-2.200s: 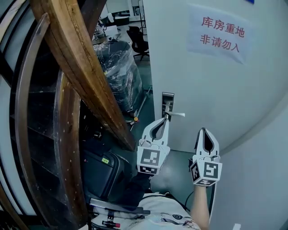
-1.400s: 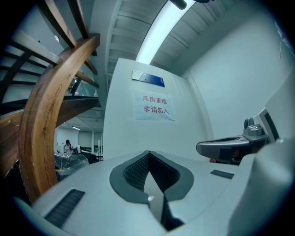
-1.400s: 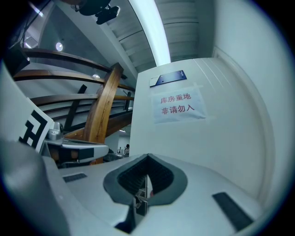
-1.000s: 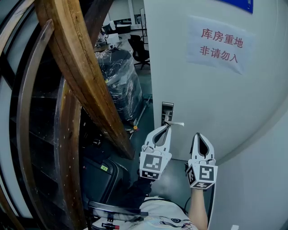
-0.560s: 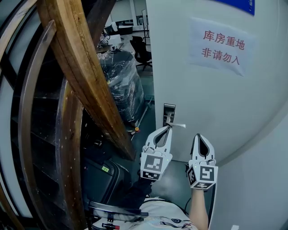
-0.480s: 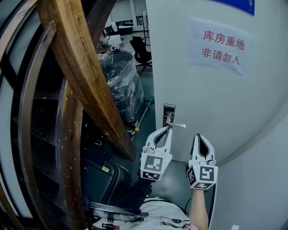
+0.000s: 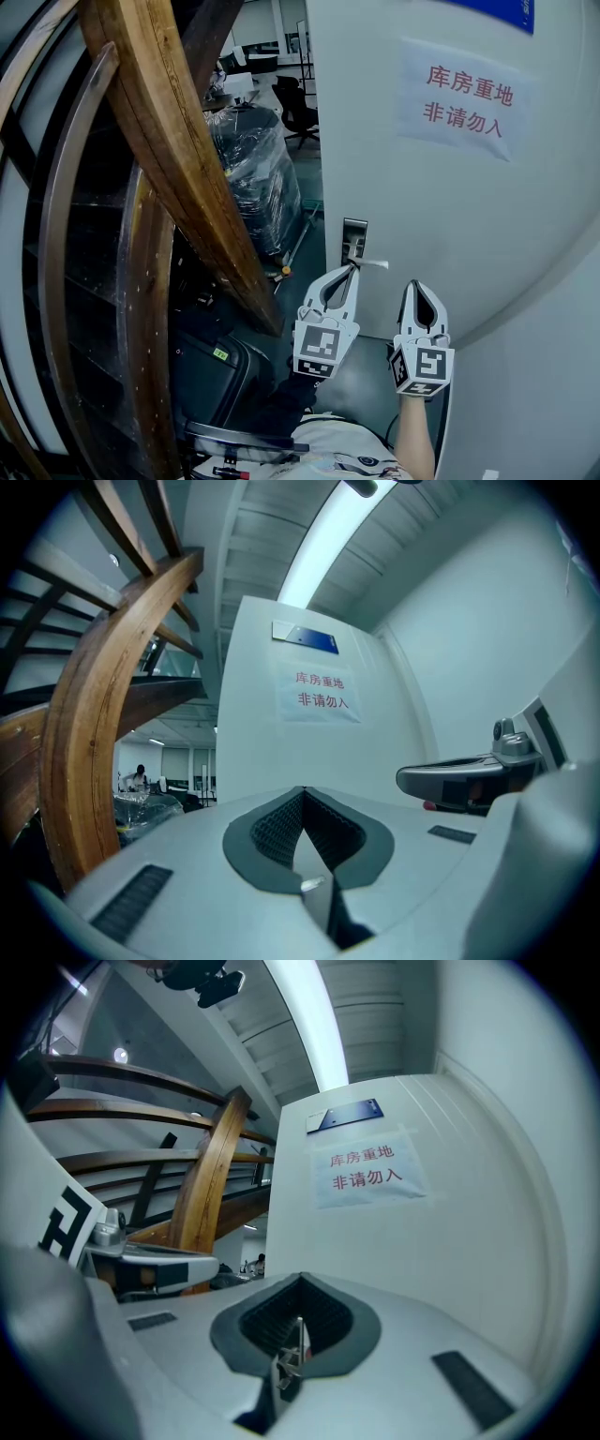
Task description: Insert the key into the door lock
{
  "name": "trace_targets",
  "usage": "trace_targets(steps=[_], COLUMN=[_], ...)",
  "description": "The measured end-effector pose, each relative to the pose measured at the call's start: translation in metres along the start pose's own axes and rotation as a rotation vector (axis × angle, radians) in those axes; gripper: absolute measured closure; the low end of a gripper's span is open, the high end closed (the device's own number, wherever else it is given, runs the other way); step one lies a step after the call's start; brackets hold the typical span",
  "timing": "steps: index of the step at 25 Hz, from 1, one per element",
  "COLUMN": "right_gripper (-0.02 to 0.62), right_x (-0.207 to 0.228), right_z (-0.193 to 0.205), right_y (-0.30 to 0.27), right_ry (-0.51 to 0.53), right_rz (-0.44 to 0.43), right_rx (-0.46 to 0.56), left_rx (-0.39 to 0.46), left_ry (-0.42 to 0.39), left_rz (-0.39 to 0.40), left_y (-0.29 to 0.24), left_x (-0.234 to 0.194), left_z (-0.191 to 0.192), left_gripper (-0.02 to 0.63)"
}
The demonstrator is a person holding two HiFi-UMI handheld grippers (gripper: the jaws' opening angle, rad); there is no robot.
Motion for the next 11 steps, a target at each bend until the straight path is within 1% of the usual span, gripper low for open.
trace_targets(steps=[11], right_gripper=[0.591], right_x=[-0.0067], right_z=[0.0038], right_y=[-0.0013], right_ry=[-0.006], right_rz=[-0.01], right_rx=[-0.004], left_rx=[0.0], left_ry=[-0.002], left_rz=[-0.006], left_y=[0.0029], left_x=[-0.0037], left_z=[0.0009], left_gripper=[0.603])
Point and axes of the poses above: the fingertips, and each gripper's own axes: y backward along the fingers, x to its right, z out of its underside, the point moved 8 cm from there along y, backward along the fingers, and after that the axes turned 7 degrees about z, right-handed, at the moved point
